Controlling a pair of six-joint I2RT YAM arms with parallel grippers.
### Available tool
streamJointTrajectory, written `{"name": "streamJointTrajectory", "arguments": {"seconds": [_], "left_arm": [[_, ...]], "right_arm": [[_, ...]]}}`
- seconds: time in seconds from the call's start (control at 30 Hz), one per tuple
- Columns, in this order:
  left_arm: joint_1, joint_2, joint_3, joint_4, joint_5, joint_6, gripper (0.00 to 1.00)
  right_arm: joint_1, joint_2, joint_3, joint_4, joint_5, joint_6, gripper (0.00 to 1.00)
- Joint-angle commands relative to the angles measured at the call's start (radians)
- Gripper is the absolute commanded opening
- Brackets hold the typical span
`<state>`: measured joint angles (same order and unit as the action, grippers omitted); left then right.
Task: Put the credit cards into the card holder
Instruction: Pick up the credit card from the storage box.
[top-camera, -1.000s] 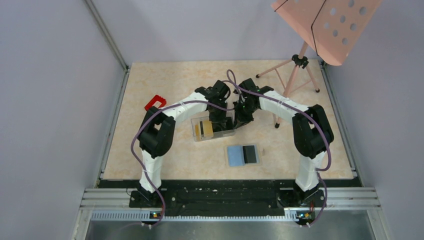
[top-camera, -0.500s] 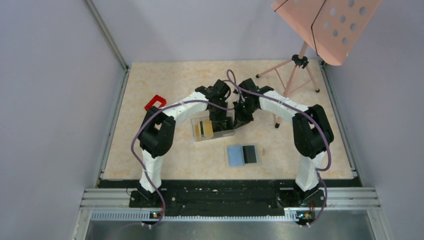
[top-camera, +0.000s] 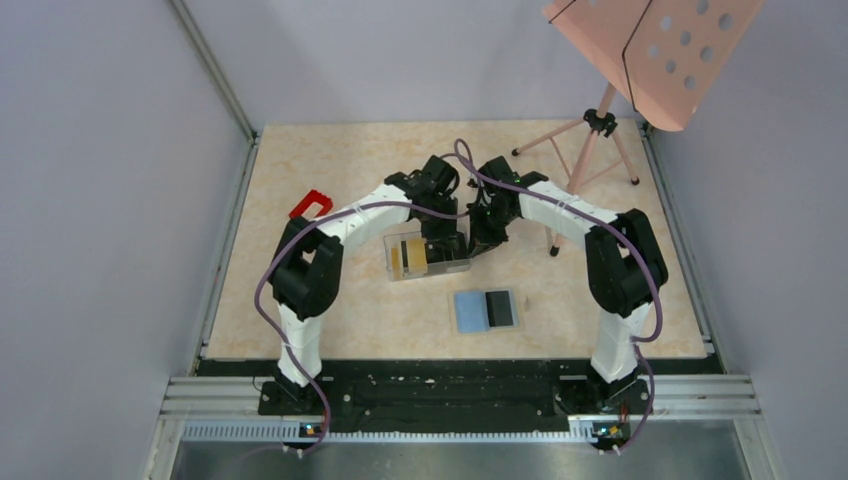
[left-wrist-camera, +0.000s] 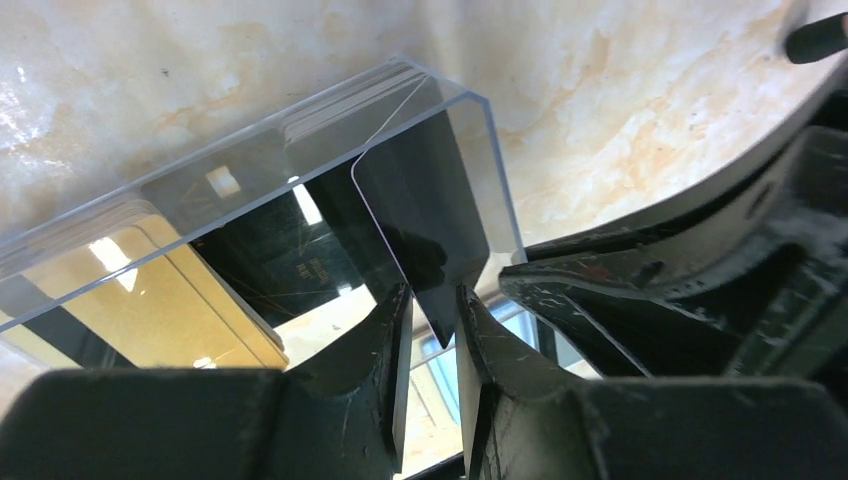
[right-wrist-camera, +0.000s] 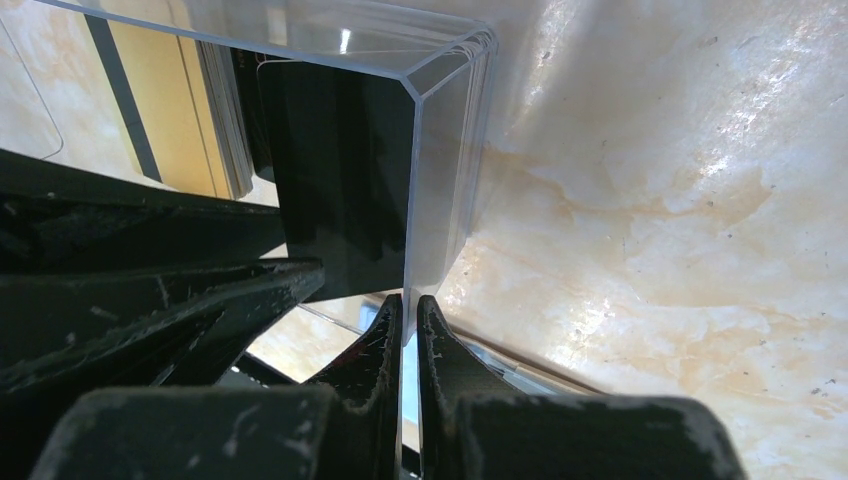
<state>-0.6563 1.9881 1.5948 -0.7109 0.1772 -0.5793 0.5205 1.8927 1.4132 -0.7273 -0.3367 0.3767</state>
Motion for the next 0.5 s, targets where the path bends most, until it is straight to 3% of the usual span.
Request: {"name": "streamJointTrajectory", "arguments": {"seconds": [0.0, 0.23, 0.43, 0.47], "left_arm": [[-0.02, -0.033, -0.037, 0.219, 0.113, -0.061, 0.27], [-0.016, -0.014, -0.076, 0.234, 0.112, -0.087, 0.24], [-0.01, -0.013, -0.091, 0.203, 0.087, -0.093, 0.0], [-0.009, -0.019, -0.095, 0.206, 0.086, -0.093, 0.0]], "right_arm": [[0.011, -0.015, 0.013, 0.034, -0.067, 0.003, 0.0], [0.01, -0.016, 0.013, 0.034, -0.067, 0.002, 0.0], [0.01, -0.027, 0.018, 0.034, -0.068, 0.001, 0.03], [0.011, -0.03, 0.021, 0.034, -0.068, -0.001, 0.05]]}}
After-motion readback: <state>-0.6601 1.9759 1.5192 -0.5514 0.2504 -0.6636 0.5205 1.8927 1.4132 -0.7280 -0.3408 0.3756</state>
